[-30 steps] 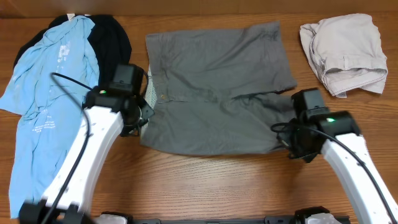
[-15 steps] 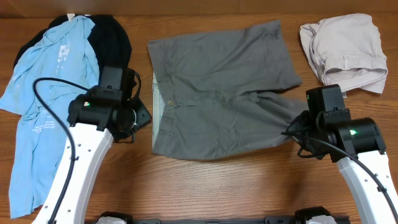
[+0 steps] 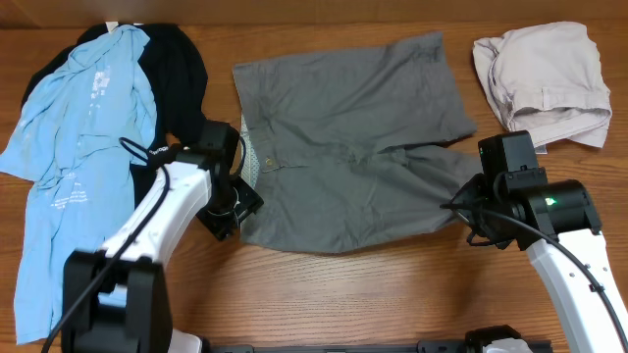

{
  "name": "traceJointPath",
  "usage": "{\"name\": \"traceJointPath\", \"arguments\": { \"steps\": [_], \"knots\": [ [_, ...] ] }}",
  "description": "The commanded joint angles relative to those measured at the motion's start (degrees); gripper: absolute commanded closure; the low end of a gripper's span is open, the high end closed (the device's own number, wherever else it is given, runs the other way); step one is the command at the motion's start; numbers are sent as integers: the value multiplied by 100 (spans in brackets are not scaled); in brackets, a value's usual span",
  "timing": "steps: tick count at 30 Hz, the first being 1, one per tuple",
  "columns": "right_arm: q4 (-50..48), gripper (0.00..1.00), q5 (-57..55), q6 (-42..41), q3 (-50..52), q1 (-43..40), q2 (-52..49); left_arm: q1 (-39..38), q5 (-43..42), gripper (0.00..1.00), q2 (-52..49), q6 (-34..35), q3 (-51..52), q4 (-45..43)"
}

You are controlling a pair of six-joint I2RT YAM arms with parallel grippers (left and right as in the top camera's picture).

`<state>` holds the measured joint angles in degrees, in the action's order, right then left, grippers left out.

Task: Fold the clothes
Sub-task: 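Lift the bottom hem with both grippers and fold it up onto the waistband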

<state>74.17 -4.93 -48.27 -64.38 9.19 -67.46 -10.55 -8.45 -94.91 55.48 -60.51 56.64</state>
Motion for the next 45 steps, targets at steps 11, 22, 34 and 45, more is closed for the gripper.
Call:
{"name": "traceJointPath", "arguments": {
  "steps": [11, 22, 34, 45],
  "knots": [
    [-24, 93, -105, 9, 4, 7, -7, -313, -361, 38, -1460, 457, 44, -503],
    [-35, 93, -103, 9, 4, 7, -83, -450, -459, 96, -1637, 59, 44, -883],
    [223, 96, -98, 7, -35, 7, 138, -87, -92, 96, -529, -1145, -769, 372],
    [1058, 96, 151, 9, -101, 7, 1023, -83, 166, 96, 1843, -1526, -1064, 1652]
  ]
}}
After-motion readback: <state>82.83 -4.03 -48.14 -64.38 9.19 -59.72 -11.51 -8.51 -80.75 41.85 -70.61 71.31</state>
